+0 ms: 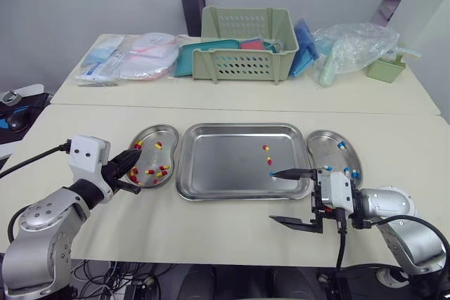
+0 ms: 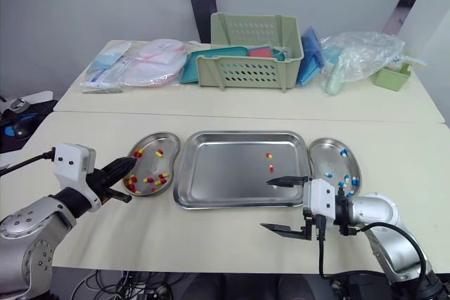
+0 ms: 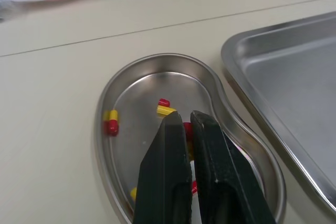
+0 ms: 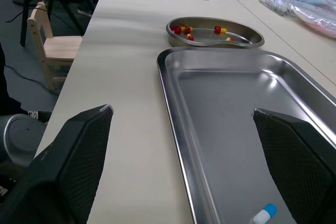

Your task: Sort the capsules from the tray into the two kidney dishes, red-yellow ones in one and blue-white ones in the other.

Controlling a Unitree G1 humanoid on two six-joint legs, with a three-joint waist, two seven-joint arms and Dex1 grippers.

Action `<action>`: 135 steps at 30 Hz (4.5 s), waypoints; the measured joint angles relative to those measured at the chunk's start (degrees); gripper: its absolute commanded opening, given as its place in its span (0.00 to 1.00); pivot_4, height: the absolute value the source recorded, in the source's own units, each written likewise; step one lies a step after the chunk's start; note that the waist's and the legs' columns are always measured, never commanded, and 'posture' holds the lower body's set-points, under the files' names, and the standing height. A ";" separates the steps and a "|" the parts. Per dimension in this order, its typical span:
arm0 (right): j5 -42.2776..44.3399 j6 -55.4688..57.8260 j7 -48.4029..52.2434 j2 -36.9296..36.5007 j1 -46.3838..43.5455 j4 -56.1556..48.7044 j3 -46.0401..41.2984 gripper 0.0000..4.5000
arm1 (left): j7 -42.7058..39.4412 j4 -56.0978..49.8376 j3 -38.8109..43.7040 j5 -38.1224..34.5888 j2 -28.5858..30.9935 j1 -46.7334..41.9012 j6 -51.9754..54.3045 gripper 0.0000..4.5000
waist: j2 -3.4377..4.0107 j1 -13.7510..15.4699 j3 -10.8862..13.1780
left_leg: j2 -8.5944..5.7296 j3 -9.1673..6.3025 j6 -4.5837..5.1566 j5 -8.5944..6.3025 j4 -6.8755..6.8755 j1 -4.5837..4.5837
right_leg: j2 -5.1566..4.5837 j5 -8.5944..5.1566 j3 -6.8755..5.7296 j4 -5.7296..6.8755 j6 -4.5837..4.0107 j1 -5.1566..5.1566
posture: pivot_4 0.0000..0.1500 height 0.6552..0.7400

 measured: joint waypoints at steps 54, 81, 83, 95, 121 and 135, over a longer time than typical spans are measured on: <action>-1.18 -3.43 12.72 -24.91 8.73 32.45 -31.75 1.00 | -24.49 32.08 19.05 -3.58 12.04 28.15 -30.01 0.99 | 0.05 -0.41 0.06 | 0.04 0.27 0.02 -0.02 -0.13 0.04 | -0.02 -0.01 0.13 -0.06 -0.02 -0.04 | 1.00 1.00; -1.32 -4.34 14.53 -24.93 8.65 33.76 -31.03 1.00 | -45.23 6.80 1.09 -14.16 9.75 31.91 -34.46 0.99 | 0.17 -0.34 0.08 | 0.05 0.35 0.02 -0.02 -0.11 0.05 | 0.00 -0.01 0.16 -0.06 -0.02 0.00 | 1.00 1.00; -1.32 -4.34 14.55 -24.93 9.55 33.57 -32.04 1.00 | -45.86 6.77 -1.23 -14.16 9.29 30.21 -35.24 0.99 | 0.21 -0.27 0.09 | 0.03 0.36 0.02 -0.02 -0.10 0.04 | -0.01 -0.01 0.18 -0.07 -0.02 0.01 | 1.00 1.00; -1.30 -3.34 14.36 -24.92 15.46 29.27 -35.83 1.00 | -45.09 11.21 -10.49 -10.24 1.94 24.00 -47.42 0.99 | 0.22 -0.26 0.08 | 0.03 0.34 0.02 -0.02 -0.10 0.05 | 0.00 -0.01 0.18 -0.08 -0.02 0.02 | 1.00 1.00; 9.06 18.16 6.76 -24.58 12.27 0.02 -36.36 1.00 | -44.75 19.93 -14.23 -8.92 0.94 18.00 -55.08 0.99 | 0.28 -0.25 0.06 | 0.04 0.23 0.02 -0.02 -0.09 0.02 | 0.02 -0.01 0.10 -0.06 -0.01 0.03 | 1.00 1.00; 11.25 38.20 -16.55 -15.26 -1.73 -18.09 -9.16 0.65 | -44.55 18.39 -15.21 -9.29 1.58 16.50 -54.94 1.00 | 0.21 -0.17 0.08 | 0.03 0.14 0.02 -0.02 -0.08 -0.04 | 0.01 -0.01 0.05 -0.06 -0.01 -0.05 | 1.00 1.00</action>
